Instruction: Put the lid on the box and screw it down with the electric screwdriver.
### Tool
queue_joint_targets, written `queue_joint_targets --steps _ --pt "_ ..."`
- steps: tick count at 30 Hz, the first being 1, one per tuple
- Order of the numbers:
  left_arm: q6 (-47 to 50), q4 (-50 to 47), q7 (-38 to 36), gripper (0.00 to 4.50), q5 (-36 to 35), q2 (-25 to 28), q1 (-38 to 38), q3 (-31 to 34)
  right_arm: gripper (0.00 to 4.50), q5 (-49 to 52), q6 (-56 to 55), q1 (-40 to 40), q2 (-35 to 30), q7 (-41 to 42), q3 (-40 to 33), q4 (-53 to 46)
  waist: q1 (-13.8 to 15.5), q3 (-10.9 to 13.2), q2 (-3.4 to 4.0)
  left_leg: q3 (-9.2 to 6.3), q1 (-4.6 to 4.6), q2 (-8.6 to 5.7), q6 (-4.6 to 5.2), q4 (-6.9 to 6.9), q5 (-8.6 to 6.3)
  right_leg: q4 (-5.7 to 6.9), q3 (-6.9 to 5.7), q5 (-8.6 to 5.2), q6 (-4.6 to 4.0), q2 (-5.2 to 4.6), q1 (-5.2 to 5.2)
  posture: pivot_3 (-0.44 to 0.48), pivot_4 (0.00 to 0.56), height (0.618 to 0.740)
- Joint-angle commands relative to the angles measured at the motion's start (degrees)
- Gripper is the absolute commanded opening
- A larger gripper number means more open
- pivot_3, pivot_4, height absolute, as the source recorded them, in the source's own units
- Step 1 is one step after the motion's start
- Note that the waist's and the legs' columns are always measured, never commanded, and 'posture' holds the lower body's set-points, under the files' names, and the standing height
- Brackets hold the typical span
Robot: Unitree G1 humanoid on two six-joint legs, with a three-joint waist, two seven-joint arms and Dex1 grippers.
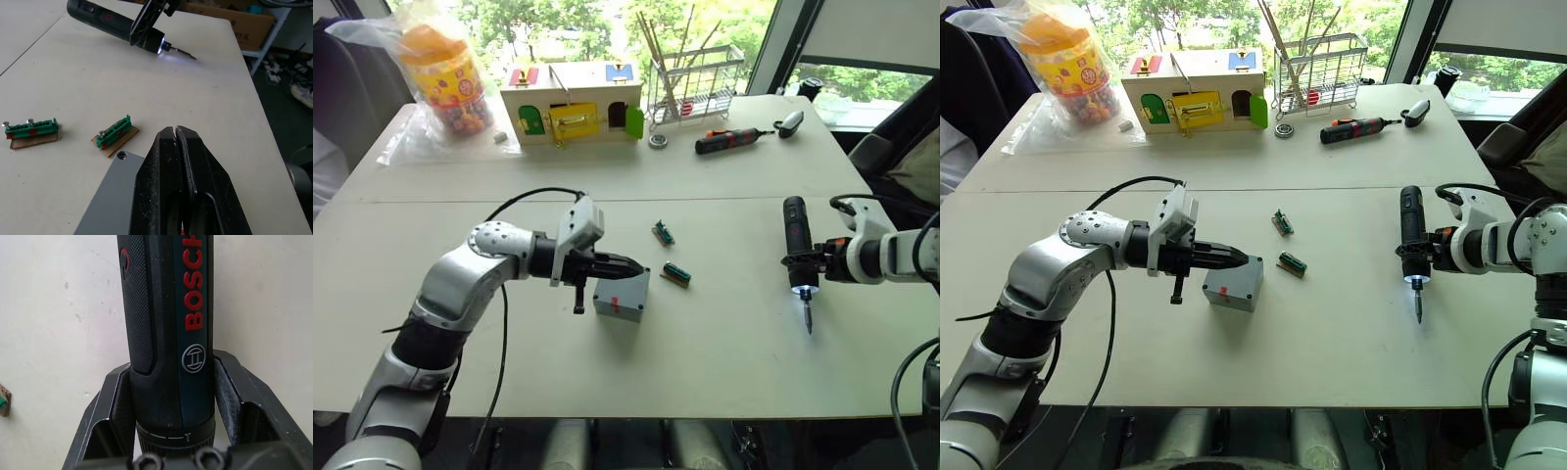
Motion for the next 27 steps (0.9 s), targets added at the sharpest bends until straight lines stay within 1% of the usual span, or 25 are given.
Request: queue_joint_targets --steps 1,9,11,12,13,15,18,21,22,24,26,27 --pt "-1.3 -1.5 -0.9 0.00 0.0 0.9 0.7 0.5 1.81 -2.4 -1.9 -1.8 -1.2 3.4 0.7 0.3 0.1 0.0 0.00 -0.01 0.00 0.00 0.00 0.00 0.00 0.00 0.00 0.00 0.00 0.01 0.00 0.000 0.150 0.736" --pt "-2.6 -0.1 -0.1 0.00 1.4 0.4 1.4 0.3 1.81 -8.0 -4.4 -3.2 -0.6 7.9 3.6 3.6 0.3 0.0 -0.01 0.00 0.00 -0.01 0.00 0.08 0.00 0.00 0.00 0.02 0.04 -0.06 0.06 0.000 0.150 0.736" --pt "-3.4 0.4 0.8 0.00 2.3 0.0 1.5 0.3 2.85 -9.3 -5.2 -3.2 -0.7 8.5 4.1 3.8 0.3 0.0 -0.01 -0.01 0.01 -0.02 0.00 0.08 0.00 0.00 0.00 0.02 0.04 -0.05 0.06 0.000 0.150 0.736" --pt "-3.8 0.7 1.0 0.00 2.6 -0.1 1.5 0.5 3.18 -9.8 -5.4 -3.2 -0.7 8.8 4.2 3.8 0.3 0.0 -0.01 -0.01 0.01 -0.02 0.00 0.08 0.00 0.00 0.00 0.02 0.04 -0.05 0.06 0.000 0.150 0.736" --pt "-4.0 1.1 1.1 0.00 2.7 -0.2 1.3 0.8 3.65 -10.2 -5.5 -3.1 -0.7 9.2 4.3 3.7 0.3 0.0 -0.01 -0.01 0.01 -0.02 0.00 0.09 0.00 0.01 -0.01 0.02 0.04 -0.05 0.06 0.000 0.150 0.736" --pt "-5.0 2.2 1.3 0.00 3.2 -0.3 1.0 1.5 4.47 -10.9 -5.8 -3.0 -0.5 9.8 4.1 3.3 0.3 0.0 -0.01 -0.01 0.01 -0.03 -0.01 0.08 0.00 0.01 -0.01 0.02 0.04 -0.05 0.06 0.000 0.150 0.736" --pt "-7.6 5.7 3.1 0.00 2.2 -2.0 0.0 5.2 4.47 -11.4 -7.1 -4.1 0.1 9.6 1.0 3.1 0.4 0.0 -0.01 -0.01 0.01 -0.01 -0.01 0.10 0.00 0.01 -0.01 0.02 0.04 -0.07 0.07 0.000 0.150 0.736" --pt "-5.8 9.9 6.3 0.00 -1.7 -4.6 -2.1 11.1 4.47 -10.6 -10.6 -5.2 1.5 9.6 -4.3 1.6 0.4 0.0 -0.01 -0.01 0.00 -0.01 -0.01 0.11 0.01 0.03 -0.01 0.03 0.05 -0.08 0.06 0.000 0.150 0.736" --pt "-4.6 11.5 7.9 0.00 -3.3 -5.4 -3.0 13.6 4.47 -10.6 -14.0 -5.1 2.5 9.1 -6.6 0.1 0.4 0.0 -0.01 -0.01 0.01 -0.01 -0.01 0.11 0.01 0.05 -0.01 0.03 0.05 -0.09 0.05 0.000 0.150 0.736" --pt "-2.2 14.5 11.2 0.00 -5.6 -6.5 -4.4 17.7 4.47 -10.9 -26.9 -4.0 6.5 7.7 -12.4 -5.0 0.2 0.0 -0.02 -0.02 0.00 -0.01 -0.01 0.11 0.00 0.06 -0.02 0.03 0.05 -0.08 0.04 0.000 0.150 0.736" --pt "-0.9 15.9 12.1 0.00 -6.1 -6.1 -4.2 19.3 4.47 -12.1 -37.1 -1.8 9.7 7.6 -14.6 -11.0 -0.1 0.0 -0.02 0.00 0.01 -0.01 -0.01 0.11 0.00 0.10 -0.01 0.03 0.06 -0.05 0.02 0.000 0.150 0.736" --pt "0.3 16.1 11.8 0.00 -6.0 -5.1 -3.7 19.1 4.47 -11.8 -37.9 -0.9 10.7 7.6 -14.8 -13.1 -0.1 0.0 -0.02 0.00 0.01 -0.01 -0.07 0.10 0.04 0.13 -0.01 0.03 0.06 -0.04 0.00 0.000 0.150 0.736"
